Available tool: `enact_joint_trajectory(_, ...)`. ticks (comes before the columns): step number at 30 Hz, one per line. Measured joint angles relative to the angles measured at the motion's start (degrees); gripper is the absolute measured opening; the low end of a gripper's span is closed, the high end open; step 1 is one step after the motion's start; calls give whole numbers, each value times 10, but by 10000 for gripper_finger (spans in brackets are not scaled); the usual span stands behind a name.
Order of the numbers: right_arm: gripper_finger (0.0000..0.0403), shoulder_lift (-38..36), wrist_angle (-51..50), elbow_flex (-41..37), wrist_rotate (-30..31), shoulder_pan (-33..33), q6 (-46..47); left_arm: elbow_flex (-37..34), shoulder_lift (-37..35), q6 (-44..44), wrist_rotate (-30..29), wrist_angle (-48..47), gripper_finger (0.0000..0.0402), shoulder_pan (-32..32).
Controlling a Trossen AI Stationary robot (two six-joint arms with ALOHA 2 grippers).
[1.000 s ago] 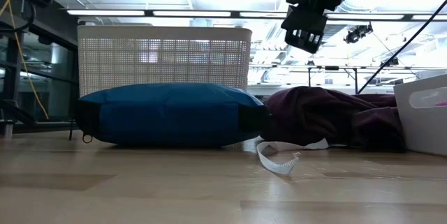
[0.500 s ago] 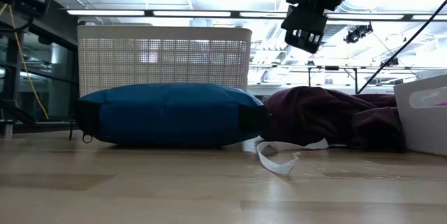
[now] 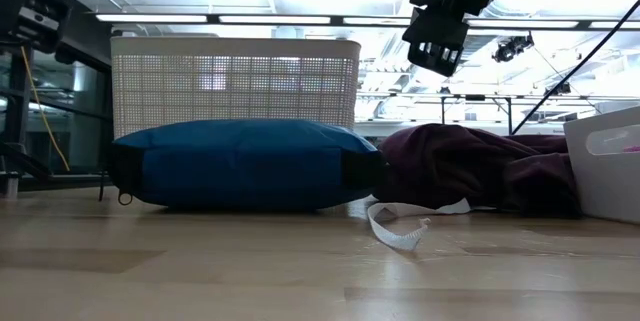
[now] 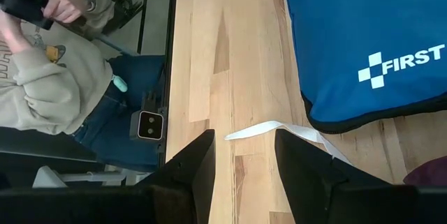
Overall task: Pick & Place Medicine items
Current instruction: Put the violet patient gown into the white laundry bin
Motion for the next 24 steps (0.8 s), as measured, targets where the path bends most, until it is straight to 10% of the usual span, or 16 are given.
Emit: enact_joint_trajectory(24,136,0,0,0,0,0,0,0,0,-25,22,-17,202,0)
